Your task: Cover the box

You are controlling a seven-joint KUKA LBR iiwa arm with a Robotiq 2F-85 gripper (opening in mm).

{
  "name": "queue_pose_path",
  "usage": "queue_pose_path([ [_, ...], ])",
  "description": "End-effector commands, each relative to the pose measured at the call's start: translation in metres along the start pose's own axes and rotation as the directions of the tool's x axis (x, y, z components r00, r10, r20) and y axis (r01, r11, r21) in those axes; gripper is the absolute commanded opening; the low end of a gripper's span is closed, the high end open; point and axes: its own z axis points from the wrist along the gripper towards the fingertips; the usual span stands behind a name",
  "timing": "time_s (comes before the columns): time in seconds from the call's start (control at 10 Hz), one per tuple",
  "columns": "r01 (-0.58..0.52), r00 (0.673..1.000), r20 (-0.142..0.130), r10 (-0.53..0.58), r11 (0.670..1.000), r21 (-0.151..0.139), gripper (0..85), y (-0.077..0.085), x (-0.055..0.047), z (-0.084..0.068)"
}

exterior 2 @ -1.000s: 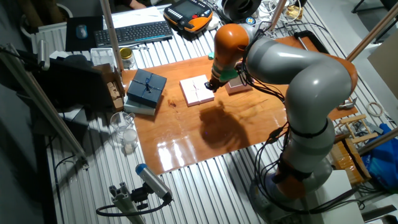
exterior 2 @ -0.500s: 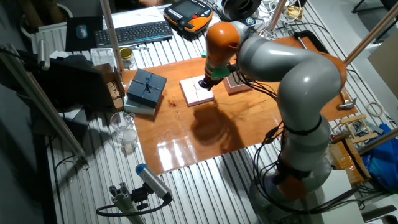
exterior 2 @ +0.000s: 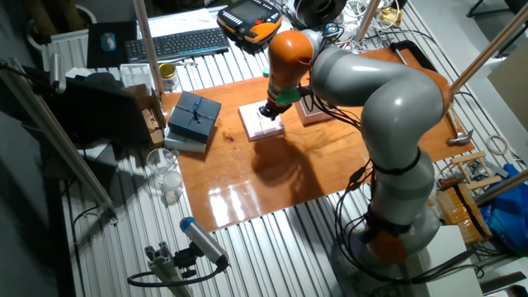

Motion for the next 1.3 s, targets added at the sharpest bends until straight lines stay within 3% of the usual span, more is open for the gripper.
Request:
queue_pose_path([
  [0.0,-0.003,1.000,0.001,0.003,1.000,0.000,0.0,0.000,-0.002,0.005],
  [0.5,-0.019,1.000,0.000,0.019,1.000,-0.017,0.0,0.002,-0.010,0.029],
  [0.7,-0.022,1.000,0.001,0.022,1.000,-0.006,0.0,0.002,-0.010,0.029],
  [0.9,-0.002,1.000,-0.017,0.002,1.000,-0.002,0.0,0.002,-0.010,0.029],
  [1.0,-0.003,1.000,-0.002,0.003,1.000,0.005,0.0,0.002,-0.010,0.029],
  [1.1,0.003,1.000,-0.003,-0.003,1.000,0.012,0.0,0.002,-0.010,0.029],
  [1.2,0.006,1.000,0.011,-0.006,1.000,-0.003,0.0,0.002,-0.010,0.029],
])
